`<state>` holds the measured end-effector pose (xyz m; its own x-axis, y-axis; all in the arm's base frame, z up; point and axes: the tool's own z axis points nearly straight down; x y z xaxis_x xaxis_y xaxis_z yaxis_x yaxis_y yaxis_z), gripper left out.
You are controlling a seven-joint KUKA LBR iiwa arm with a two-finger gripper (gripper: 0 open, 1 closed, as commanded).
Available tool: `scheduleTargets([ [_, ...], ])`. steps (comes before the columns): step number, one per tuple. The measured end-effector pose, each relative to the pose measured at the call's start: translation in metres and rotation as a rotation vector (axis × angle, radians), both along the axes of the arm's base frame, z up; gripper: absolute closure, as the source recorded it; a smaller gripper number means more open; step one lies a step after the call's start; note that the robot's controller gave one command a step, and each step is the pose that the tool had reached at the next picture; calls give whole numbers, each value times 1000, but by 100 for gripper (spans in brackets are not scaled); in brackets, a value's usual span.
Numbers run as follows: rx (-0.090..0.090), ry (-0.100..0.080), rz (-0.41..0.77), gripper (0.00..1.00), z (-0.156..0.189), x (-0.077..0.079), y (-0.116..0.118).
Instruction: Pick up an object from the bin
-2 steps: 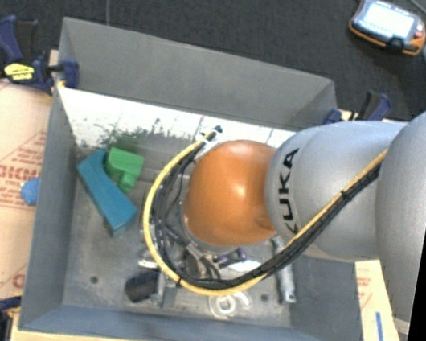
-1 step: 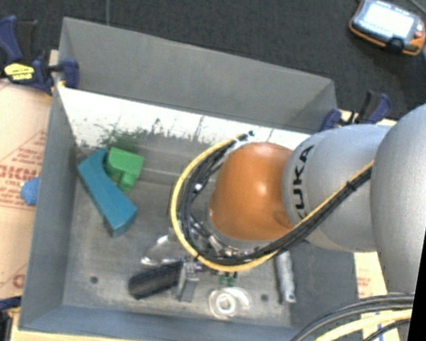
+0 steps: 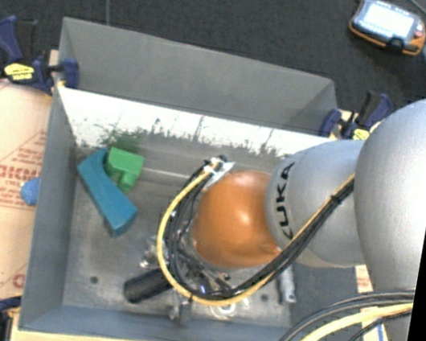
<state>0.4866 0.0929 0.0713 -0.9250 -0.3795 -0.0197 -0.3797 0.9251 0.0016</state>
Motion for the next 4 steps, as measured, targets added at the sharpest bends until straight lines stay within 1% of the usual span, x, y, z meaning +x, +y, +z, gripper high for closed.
scheduleTargets([
  [1,-5,12,-161,100,-1,25,-4],
  [2,-5,12,-162,100,-1,24,-4],
  [3,-6,16,-162,100,8,23,-4],
  [4,-8,20,-163,100,34,22,-5],
])
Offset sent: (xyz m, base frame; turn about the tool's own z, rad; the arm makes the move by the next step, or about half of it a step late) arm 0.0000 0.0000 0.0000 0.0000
